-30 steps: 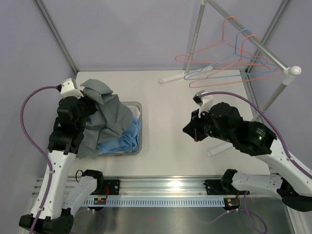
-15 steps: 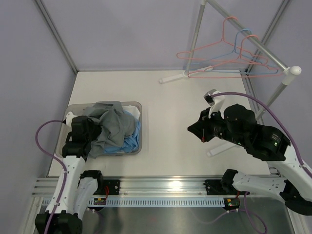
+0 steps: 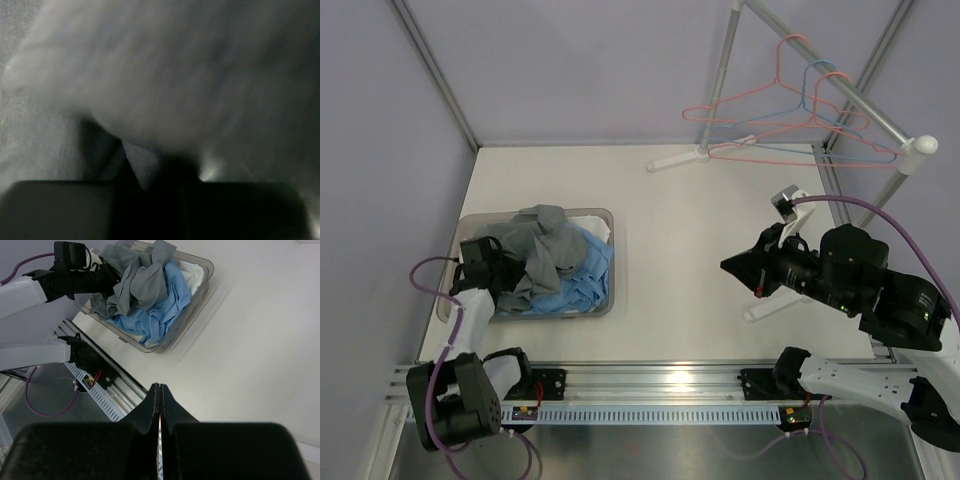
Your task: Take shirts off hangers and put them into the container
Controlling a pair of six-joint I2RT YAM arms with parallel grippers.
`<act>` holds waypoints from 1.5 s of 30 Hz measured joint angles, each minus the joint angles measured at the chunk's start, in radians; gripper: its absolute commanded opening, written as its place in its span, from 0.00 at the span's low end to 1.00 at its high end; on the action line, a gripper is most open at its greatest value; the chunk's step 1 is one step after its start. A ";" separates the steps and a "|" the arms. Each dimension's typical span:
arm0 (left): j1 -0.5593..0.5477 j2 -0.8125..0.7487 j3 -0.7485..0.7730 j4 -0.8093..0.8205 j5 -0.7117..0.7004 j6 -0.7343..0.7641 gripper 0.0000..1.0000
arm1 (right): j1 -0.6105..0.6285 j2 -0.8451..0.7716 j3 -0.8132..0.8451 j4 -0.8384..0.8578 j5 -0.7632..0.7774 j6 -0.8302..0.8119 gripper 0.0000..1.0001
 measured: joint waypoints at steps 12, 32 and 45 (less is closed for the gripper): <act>-0.007 -0.410 0.101 -0.317 -0.248 0.028 0.99 | 0.000 0.026 -0.012 0.002 -0.003 0.014 0.32; -0.011 -0.625 0.313 -0.373 -0.051 0.296 0.99 | 0.000 0.112 -0.126 0.025 0.277 0.058 0.99; -0.655 -0.262 0.560 -0.271 -0.204 0.477 0.99 | 0.000 0.168 -0.194 0.123 0.401 0.072 0.99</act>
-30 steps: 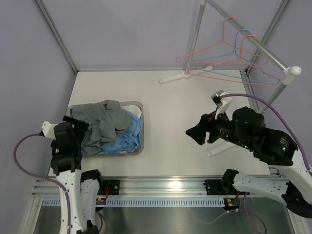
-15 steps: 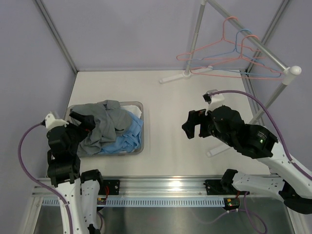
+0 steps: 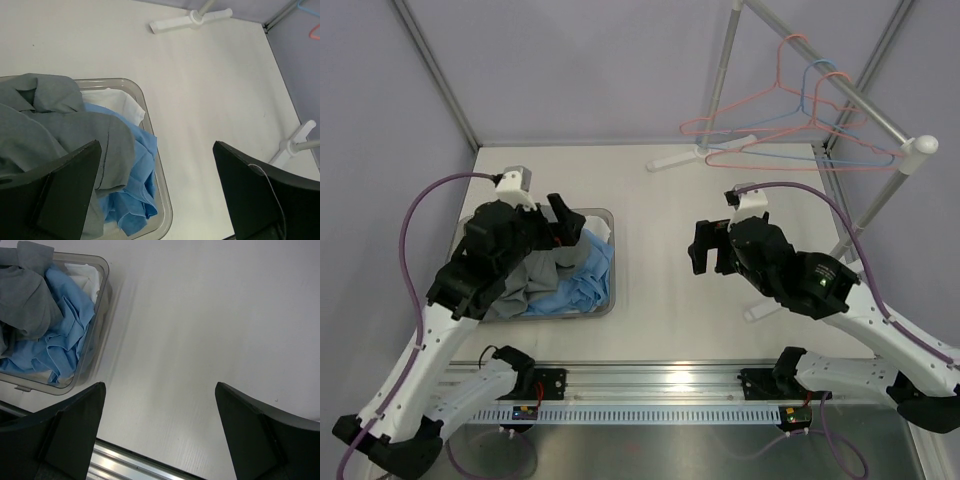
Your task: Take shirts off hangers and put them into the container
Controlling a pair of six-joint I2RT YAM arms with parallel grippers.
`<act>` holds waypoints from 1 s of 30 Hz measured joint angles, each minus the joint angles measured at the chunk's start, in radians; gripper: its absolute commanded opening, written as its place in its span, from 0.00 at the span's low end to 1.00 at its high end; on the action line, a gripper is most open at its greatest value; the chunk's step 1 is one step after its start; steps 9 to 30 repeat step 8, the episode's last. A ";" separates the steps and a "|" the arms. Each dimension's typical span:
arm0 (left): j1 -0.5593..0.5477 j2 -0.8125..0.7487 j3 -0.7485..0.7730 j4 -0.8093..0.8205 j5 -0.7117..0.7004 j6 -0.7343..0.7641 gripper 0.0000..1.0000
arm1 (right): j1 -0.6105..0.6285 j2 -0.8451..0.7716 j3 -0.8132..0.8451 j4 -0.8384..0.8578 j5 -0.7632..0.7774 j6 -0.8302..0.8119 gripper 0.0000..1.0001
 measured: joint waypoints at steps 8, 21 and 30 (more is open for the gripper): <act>-0.216 0.048 -0.036 0.041 -0.196 0.003 0.99 | 0.000 0.002 -0.091 0.042 0.016 0.029 0.99; -0.216 0.048 -0.036 0.041 -0.196 0.003 0.99 | 0.000 0.002 -0.091 0.042 0.016 0.029 0.99; -0.216 0.048 -0.036 0.041 -0.196 0.003 0.99 | 0.000 0.002 -0.091 0.042 0.016 0.029 0.99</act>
